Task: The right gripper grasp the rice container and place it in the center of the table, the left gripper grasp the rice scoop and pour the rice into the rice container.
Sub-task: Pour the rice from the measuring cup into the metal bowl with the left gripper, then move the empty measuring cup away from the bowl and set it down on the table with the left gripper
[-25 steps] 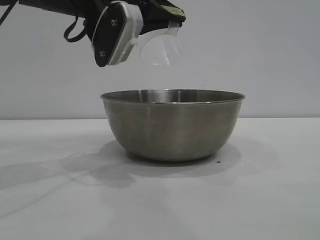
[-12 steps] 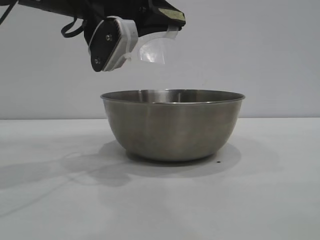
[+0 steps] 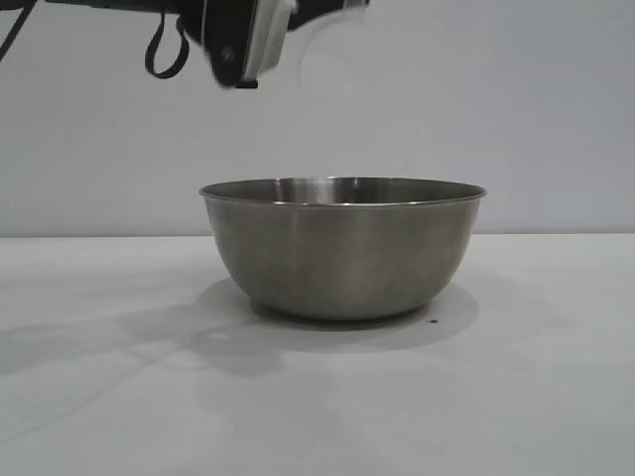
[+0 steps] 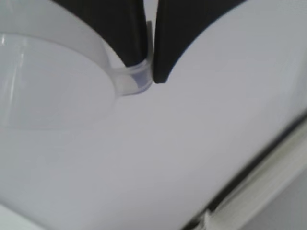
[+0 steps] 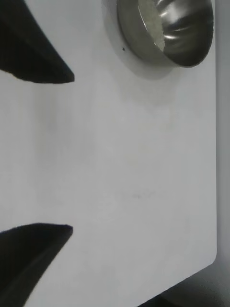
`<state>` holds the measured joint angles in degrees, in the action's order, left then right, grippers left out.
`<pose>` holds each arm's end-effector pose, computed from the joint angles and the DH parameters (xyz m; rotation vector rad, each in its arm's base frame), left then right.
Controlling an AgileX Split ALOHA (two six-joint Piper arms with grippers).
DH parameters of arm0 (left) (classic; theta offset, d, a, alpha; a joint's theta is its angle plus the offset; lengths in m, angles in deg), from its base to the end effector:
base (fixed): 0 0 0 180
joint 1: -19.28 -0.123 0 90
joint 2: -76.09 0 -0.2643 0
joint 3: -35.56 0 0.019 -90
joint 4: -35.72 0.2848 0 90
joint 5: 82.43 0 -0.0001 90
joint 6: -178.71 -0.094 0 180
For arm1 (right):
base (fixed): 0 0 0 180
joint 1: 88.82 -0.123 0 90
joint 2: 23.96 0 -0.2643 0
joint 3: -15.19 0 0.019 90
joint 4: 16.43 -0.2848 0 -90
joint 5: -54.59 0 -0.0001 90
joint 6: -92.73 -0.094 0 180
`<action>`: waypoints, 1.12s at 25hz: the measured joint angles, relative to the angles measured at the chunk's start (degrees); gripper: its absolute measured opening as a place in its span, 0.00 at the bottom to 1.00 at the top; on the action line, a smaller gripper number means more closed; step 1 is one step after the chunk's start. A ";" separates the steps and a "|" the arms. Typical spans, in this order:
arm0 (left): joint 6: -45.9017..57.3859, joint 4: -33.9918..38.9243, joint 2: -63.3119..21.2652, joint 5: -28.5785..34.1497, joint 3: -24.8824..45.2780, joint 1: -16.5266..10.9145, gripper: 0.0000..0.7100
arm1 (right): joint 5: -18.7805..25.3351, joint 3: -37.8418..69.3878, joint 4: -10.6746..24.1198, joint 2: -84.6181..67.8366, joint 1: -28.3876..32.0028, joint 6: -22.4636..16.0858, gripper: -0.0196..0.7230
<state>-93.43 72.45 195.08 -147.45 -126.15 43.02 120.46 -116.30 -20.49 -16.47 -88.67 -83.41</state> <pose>0.3570 -0.2127 0.1749 1.4397 0.0791 0.8581 0.0431 0.0060 0.2829 -0.0762 2.1238 0.0445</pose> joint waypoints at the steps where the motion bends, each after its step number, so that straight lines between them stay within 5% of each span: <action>1: 3.09 -3.14 0.00 -0.09 0.00 0.00 0.00 | 0.00 0.00 0.00 0.00 0.00 0.00 0.72; 12: 36.55 -27.61 0.00 -0.09 0.00 0.00 0.00 | 0.00 0.00 0.00 0.00 0.00 0.00 0.72; 23: 46.60 -59.15 0.00 0.65 0.00 0.00 0.00 | 0.00 0.00 0.00 0.00 0.00 0.00 0.72; 28: 54.07 -63.10 0.00 9.98 0.00 -3.02 0.00 | 0.00 0.00 0.00 0.00 0.00 0.00 0.72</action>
<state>-39.36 9.35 195.08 -137.46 -126.15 40.00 120.46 -116.30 -20.49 -16.47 -88.67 -83.41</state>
